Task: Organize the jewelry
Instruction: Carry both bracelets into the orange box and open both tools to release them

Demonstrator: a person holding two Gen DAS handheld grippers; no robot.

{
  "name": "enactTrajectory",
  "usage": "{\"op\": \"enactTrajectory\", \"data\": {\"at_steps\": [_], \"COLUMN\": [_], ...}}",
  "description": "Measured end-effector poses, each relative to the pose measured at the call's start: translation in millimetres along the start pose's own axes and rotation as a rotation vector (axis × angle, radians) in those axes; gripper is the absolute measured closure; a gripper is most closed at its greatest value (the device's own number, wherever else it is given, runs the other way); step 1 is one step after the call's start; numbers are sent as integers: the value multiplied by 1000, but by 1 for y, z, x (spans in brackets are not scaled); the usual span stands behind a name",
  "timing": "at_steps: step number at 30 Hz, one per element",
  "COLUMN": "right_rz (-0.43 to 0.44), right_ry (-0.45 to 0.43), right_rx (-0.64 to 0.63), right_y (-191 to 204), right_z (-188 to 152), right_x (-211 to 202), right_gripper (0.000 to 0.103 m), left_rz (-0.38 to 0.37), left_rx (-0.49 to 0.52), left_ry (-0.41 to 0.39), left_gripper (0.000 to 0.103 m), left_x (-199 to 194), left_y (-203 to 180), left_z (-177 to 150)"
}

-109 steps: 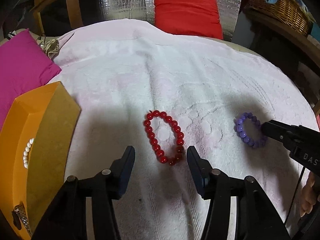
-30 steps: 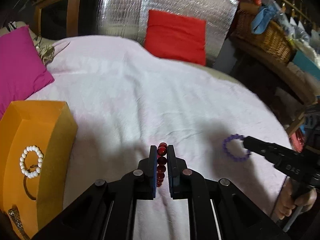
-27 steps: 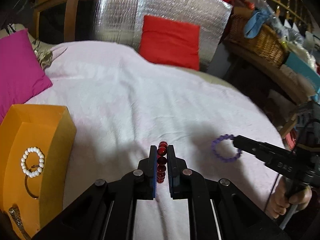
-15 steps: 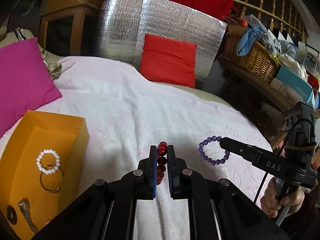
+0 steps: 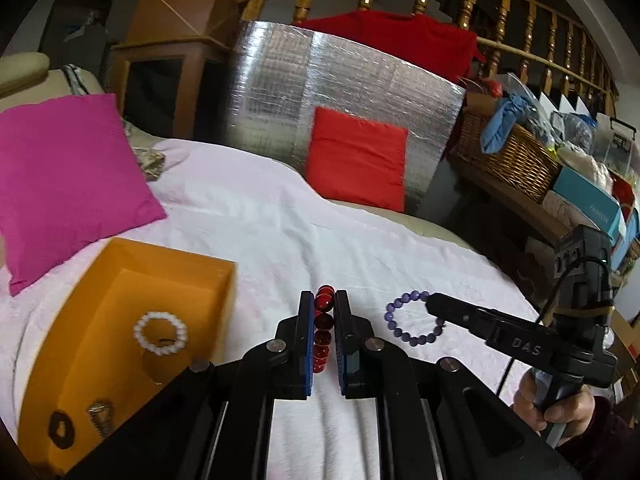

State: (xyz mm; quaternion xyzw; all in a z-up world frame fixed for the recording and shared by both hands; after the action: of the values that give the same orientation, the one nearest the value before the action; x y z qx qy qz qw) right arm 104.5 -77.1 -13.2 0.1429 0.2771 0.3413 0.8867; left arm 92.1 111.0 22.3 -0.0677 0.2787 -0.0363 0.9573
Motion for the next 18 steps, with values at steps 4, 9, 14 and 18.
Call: {"op": "enactTrajectory", "data": {"at_steps": [4,9,14,18], "right_rz": [24,52,83,107], "right_ry": [0,4,34,72], "right_rx": [-14,-28,3,-15], "right_y": [20,43,57,77], "right_z": [-2,-9,-19,-17], "right_x": [6,20,44,68], "right_gripper": [92,92,92,92], "left_rz": [45,124,206,252], "left_rx": [-28,-69,-122,-165], "left_ry": [-10,-10,25,71], "left_gripper": [93,93,93,93], "left_x": [-8,-13,-7,2], "left_y": [27,68,108,133], "left_z": [-2,-7,-13,-21]}}
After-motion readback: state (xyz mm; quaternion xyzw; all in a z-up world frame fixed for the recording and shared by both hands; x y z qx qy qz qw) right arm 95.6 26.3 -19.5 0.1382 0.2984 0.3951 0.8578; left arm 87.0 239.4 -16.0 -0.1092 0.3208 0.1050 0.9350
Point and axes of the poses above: each gripper's, at about its wrist camera, not at the fingertips, and x roughly the way its jaws point, y to its left, z to its top, the point moved 4 cm from there along x, roughly the way its jaws point, and after that the axes turned 12 degrees about z, right-handed, at the moved point
